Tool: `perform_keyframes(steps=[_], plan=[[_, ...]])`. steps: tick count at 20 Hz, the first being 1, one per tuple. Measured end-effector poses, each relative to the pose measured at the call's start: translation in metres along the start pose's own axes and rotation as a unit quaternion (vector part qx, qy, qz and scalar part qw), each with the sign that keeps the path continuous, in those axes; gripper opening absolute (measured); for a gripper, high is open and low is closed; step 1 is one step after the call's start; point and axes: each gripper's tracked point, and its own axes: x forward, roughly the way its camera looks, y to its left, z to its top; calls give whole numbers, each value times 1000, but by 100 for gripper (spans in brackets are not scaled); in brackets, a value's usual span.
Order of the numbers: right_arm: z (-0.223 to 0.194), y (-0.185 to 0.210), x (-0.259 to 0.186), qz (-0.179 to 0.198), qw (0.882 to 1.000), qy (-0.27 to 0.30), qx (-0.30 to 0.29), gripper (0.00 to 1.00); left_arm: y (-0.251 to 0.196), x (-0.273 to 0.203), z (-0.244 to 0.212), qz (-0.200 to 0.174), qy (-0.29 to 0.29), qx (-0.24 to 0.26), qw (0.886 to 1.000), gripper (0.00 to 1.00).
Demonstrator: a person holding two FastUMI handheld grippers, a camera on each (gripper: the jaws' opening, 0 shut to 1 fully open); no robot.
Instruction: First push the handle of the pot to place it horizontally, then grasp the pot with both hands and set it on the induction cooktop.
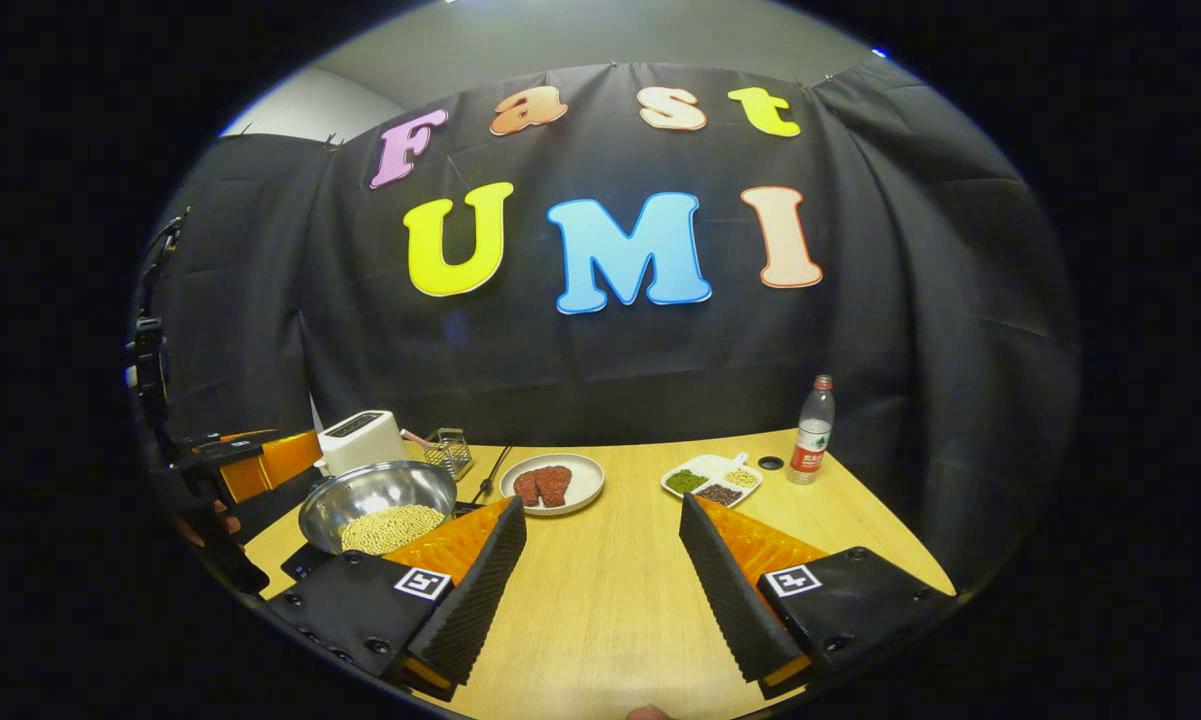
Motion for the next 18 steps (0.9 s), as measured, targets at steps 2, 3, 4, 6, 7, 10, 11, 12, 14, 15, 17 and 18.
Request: perform_keyframes(steps=[2,3,4,6,7,10,11,12,14,15,17,18], plan=[[2,-18,-20,-6,1000,-8,1,98,-19,-21,6,-5,-10,-3,1000,84],[4,-28,-29,-11,1000,-13,-2,98,-27,-31,10,-5,-16,-1,1000,84],[7,-39,-39,-19,1000,-23,-6,98,-34,-40,13,-5,-21,2,1000,81],[16,-53,-59,-25,999,-44,-10,98,-47,-64,20,-4,-33,4,999,81],[16,-58,-68,-26,998,-48,-11,98,-54,-75,21,-4,-38,4,999,81],[24,-76,-93,-35,996,-72,-25,98,-65,-106,28,-2,-50,6,999,84],[26,-80,-102,-39,996,-80,-31,98,-67,-115,31,-1,-54,5,999,83],[29,-82,-111,-41,994,-89,-39,98,-70,-125,32,-1,-59,5,998,81],[32,-83,-125,-45,993,-101,-51,98,-69,-141,38,-1,-71,3,997,81],[34,-83,-129,-47,992,-106,-53,98,-70,-149,41,-5,-75,1,997,81],[33,-78,-137,-50,992,-109,-50,98,-65,-160,43,-7,-80,1,997,81],[31,-75,-141,-51,992,-108,-47,98,-60,-165,44,-4,-82,3,997,81]])
